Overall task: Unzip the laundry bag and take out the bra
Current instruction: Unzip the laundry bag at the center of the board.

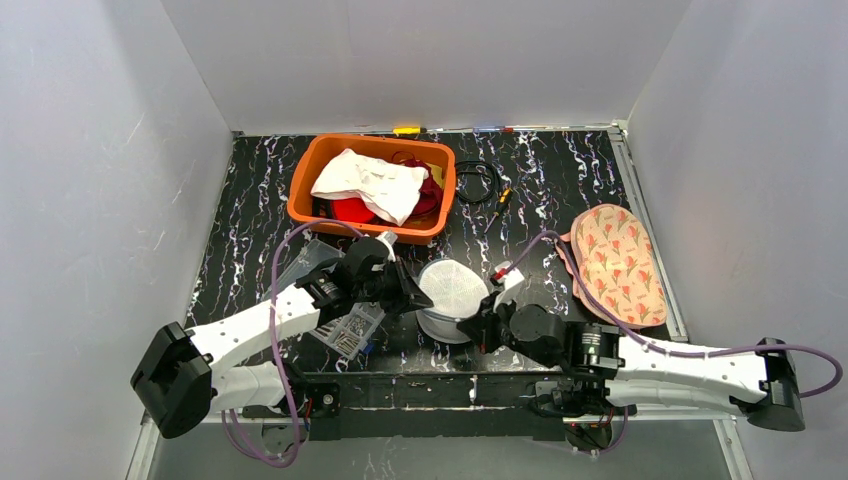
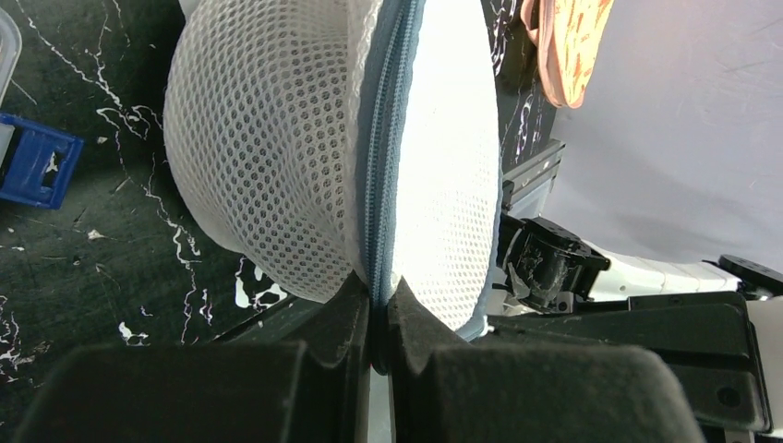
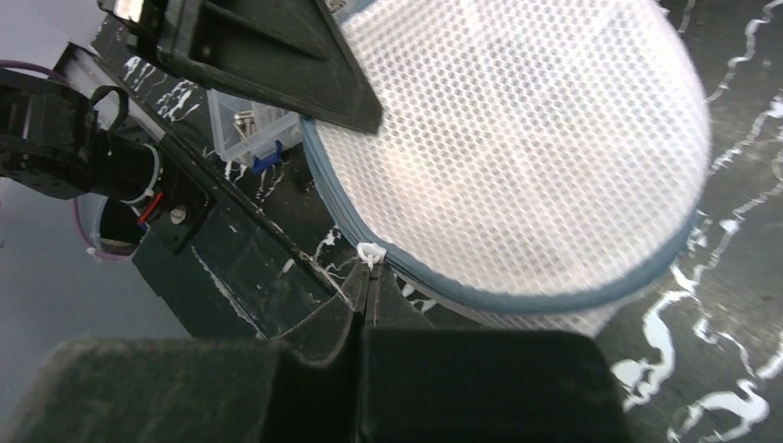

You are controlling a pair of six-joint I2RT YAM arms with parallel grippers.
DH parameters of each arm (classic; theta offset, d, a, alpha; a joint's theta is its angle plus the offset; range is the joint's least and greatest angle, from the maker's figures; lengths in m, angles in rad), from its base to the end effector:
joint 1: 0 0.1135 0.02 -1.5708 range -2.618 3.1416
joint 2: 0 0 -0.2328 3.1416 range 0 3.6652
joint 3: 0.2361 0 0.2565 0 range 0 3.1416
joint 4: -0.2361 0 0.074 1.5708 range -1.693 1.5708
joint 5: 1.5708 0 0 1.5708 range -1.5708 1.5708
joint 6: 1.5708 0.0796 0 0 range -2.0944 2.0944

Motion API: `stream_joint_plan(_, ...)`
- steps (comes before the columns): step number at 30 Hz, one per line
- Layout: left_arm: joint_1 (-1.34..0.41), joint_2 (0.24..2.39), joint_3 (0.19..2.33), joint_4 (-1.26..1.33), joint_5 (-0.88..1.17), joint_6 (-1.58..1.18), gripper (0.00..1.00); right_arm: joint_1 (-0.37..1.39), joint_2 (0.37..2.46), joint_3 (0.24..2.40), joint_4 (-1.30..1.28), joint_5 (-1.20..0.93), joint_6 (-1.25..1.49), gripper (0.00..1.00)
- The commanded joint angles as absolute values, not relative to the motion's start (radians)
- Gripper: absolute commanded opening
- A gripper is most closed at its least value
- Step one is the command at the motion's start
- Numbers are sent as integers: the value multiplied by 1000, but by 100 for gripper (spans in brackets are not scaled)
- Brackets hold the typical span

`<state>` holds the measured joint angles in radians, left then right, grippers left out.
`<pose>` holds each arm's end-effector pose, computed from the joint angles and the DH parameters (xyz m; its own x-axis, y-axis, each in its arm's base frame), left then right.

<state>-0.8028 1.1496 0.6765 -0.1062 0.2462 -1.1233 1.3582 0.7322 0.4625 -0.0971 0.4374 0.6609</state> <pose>0.1949 -0.2298 0.1830 -0.9212 -0.3047 -0.2418 0.0203 0.5831 -0.8122 0.0835 0.2271 0.2081 -0.5520 0.0778 -0.8302 -0.5867 0.6712 0.4531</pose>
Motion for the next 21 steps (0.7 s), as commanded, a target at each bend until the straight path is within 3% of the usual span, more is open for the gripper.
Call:
stream_joint_plan(1, -794, 1139, 716, -159, 224, -1053, 0, 1364, 642, 518, -265, 561, 654, 1)
stream_joint_plan(8, -745, 1251, 803, -156, 385, -934, 0, 1364, 547, 472, -335, 605, 669, 1)
stream_joint_plan(16, -716, 1363, 829, -103, 489, -894, 2, 1364, 591, 420, -225, 561, 690, 1)
stream_joint_plan(18, -716, 1357, 826, -106, 494, -891, 15, 1365, 616, 425, -201, 551, 685, 1)
stream_joint_plan(21, -716, 1317, 821, -139, 491, -887, 50, 1364, 648, 437, -175, 536, 677, 1)
